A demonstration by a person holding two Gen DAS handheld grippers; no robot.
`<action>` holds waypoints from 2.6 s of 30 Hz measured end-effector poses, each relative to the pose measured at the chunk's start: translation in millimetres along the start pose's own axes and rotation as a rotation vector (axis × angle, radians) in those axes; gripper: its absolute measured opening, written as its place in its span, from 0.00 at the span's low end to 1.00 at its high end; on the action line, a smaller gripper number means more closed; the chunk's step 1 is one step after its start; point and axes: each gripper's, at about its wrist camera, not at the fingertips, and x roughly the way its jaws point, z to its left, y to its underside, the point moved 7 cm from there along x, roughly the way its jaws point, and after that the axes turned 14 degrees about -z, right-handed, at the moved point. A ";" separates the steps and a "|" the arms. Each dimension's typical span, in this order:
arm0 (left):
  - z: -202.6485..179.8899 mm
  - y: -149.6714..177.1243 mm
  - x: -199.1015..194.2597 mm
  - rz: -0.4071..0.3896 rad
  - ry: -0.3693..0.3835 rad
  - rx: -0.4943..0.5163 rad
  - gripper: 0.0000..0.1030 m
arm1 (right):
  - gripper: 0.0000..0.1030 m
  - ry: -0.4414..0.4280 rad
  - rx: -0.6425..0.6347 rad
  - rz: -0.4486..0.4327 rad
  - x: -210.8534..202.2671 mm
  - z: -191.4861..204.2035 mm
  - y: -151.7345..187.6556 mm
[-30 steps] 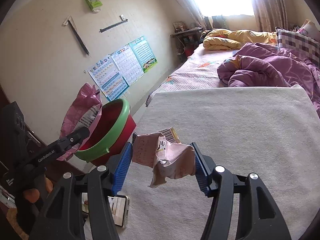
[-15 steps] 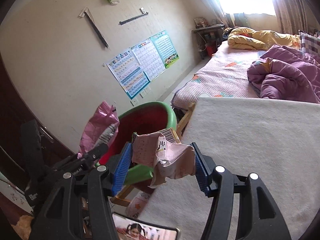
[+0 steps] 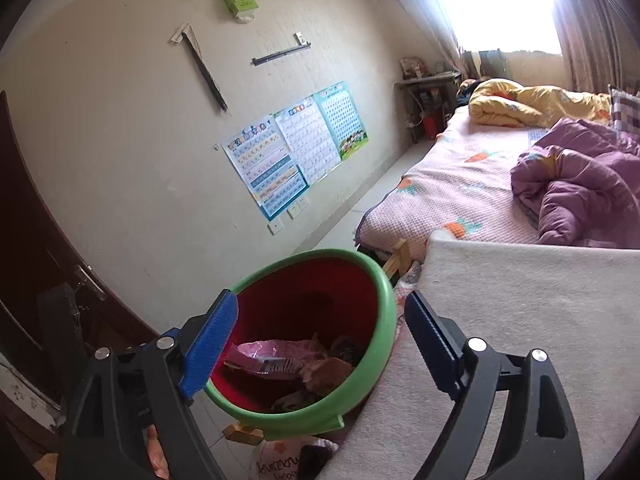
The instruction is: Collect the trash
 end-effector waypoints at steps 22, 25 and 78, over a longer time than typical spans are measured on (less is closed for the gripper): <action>-101.4 -31.6 -59.3 -0.197 -0.032 0.049 0.95 | 0.94 0.294 -0.153 -0.289 -139.1 -94.0 -13.7; -109.1 -30.2 -62.2 -0.194 -0.032 0.046 0.95 | 0.94 0.299 -0.150 -0.279 -145.9 -102.0 -9.9; -181.8 -10.9 -65.8 -0.154 -0.039 0.133 0.95 | 0.94 0.270 -0.126 -0.241 -165.9 -144.7 -5.3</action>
